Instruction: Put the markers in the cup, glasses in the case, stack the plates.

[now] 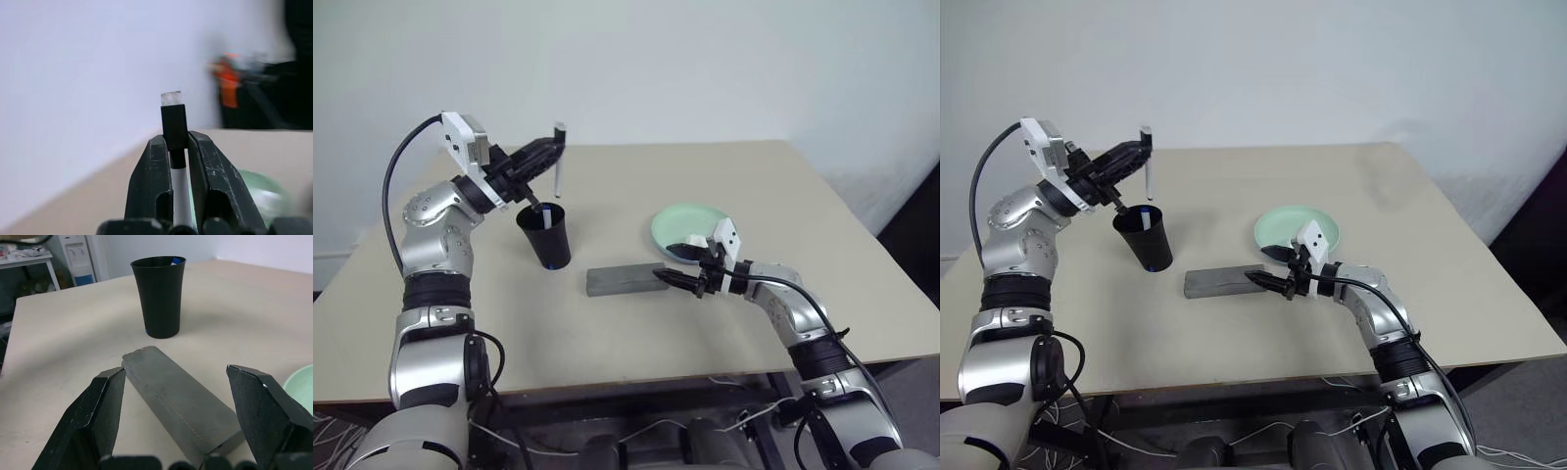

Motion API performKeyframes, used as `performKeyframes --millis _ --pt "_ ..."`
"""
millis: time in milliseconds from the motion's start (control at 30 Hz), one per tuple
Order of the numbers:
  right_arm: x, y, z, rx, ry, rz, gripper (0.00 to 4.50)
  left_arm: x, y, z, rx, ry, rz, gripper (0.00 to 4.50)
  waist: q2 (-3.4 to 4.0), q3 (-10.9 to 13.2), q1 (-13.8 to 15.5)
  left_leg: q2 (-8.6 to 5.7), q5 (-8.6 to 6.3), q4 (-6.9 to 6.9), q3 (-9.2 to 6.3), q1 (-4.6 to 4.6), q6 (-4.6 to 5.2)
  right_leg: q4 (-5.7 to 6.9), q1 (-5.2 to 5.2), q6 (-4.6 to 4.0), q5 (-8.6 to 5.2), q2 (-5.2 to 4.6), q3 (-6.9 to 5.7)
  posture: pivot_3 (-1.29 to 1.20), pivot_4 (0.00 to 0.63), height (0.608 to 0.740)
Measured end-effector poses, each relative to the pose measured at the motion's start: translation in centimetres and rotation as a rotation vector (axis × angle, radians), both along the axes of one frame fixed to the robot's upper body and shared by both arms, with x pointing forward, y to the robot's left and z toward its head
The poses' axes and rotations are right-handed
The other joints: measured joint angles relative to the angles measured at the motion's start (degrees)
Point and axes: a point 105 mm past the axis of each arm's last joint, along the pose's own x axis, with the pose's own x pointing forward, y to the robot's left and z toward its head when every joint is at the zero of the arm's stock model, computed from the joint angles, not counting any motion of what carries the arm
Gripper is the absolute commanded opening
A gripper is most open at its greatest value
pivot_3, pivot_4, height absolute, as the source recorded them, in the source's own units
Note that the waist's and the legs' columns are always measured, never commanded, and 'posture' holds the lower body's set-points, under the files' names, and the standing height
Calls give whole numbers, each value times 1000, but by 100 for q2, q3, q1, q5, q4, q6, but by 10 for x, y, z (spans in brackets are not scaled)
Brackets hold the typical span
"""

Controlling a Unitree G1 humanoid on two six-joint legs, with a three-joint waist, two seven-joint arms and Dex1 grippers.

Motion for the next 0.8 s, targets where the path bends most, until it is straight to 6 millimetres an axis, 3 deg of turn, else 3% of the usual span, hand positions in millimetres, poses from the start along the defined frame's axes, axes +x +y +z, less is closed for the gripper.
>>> performKeyframes --millis 200,333,633,667,767,800 --pt "1 5 7 10 -18 14 3592 10 13 -18 -6 -28 152 73 -1 -1 1 -5 0 0 1 -8 0 -11 2 0 0 -2 1 0 0 737" --pt "1 7 10 17 -27 21 3592 15 13 -35 -20 -2 178 73 -2 -1 1 -7 -1 0 1 -9 0 -12 2 1 0 -2 1 0 0 737" --pt "1 6 14 20 -40 21 3592 21 6 -50 -25 41 178 73 -2 -1 0 -6 -1 -1 1 -8 0 -11 2 1 0 -2 1 0 0 737" --pt "1 6 14 21 -40 19 3592 21 5 -52 -28 50 172 790 -2 -1 0 -6 -1 -1 1 -9 0 -11 2 1 0 -2 1 0 0 737" --pt "1 5 14 22 -40 15 3592 21 5 -55 -28 60 165 1579 -3 -1 0 -6 -1 -2 0 -9 0 -12 2 1 0 -2 0 0 0 737" --pt "1 5 14 22 -38 13 3592 21 5 -55 -28 59 166 2022 -3 -1 0 -6 -1 -2 -1 -9 0 -12 2 1 -1 -2 0 0 0 737"
